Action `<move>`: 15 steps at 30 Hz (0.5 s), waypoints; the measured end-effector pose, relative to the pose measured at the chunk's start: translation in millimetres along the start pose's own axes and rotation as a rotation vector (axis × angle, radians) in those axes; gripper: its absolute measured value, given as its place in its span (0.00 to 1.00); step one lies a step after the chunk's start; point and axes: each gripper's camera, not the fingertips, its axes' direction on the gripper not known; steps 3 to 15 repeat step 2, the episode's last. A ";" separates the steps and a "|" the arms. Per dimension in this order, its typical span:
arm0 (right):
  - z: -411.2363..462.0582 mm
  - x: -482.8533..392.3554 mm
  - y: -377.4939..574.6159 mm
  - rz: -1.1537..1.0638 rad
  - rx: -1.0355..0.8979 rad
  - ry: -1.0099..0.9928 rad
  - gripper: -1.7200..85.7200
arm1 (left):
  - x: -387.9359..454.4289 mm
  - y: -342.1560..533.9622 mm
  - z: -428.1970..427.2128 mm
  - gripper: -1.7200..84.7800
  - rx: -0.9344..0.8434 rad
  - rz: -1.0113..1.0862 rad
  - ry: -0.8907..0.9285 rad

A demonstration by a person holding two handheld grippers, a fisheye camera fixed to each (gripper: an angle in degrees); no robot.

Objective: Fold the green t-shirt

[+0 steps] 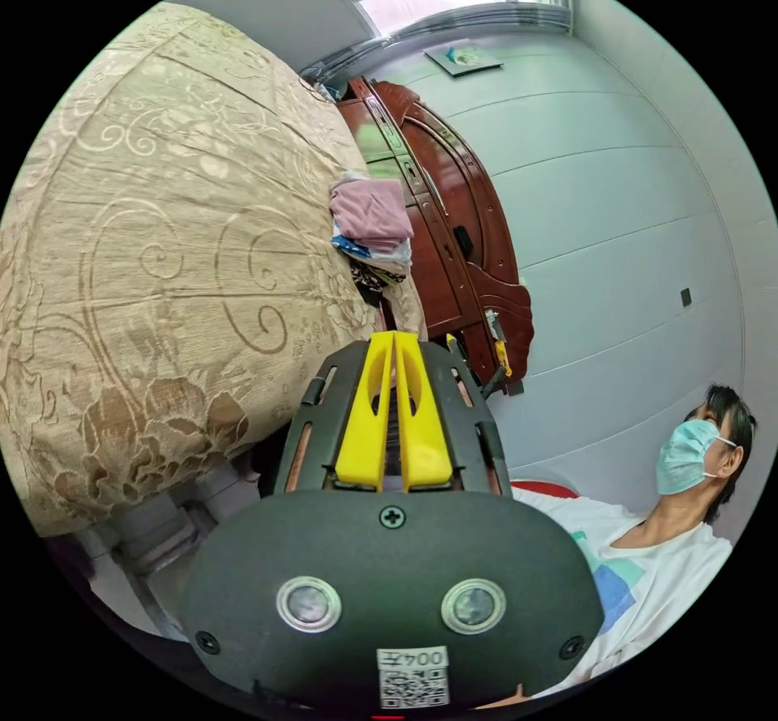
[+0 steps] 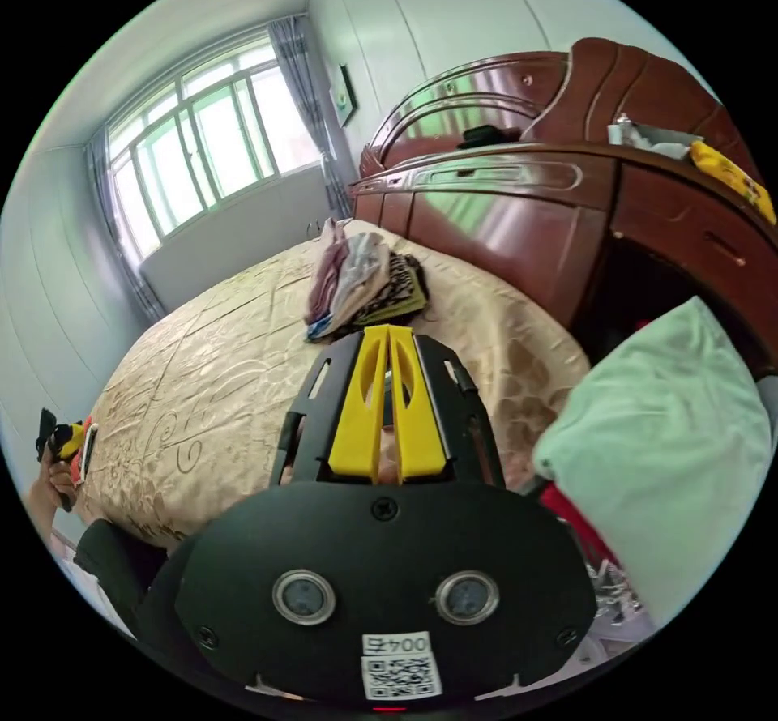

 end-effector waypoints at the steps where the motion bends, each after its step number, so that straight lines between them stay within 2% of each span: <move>1: 15.8 -24.2 -9.9 -0.014 0.016 -0.017 0.05 | -2.5 1.8 -7.4 0.02 0.002 -0.003 -0.001; 2: 30.6 -46.4 -24.4 -0.024 0.035 -0.020 0.08 | -8.8 4.9 -22.7 0.02 0.008 -0.013 -0.001; 15: 30.6 -46.4 -24.4 -0.024 0.035 -0.020 0.08 | -8.8 4.9 -22.7 0.02 0.008 -0.013 -0.001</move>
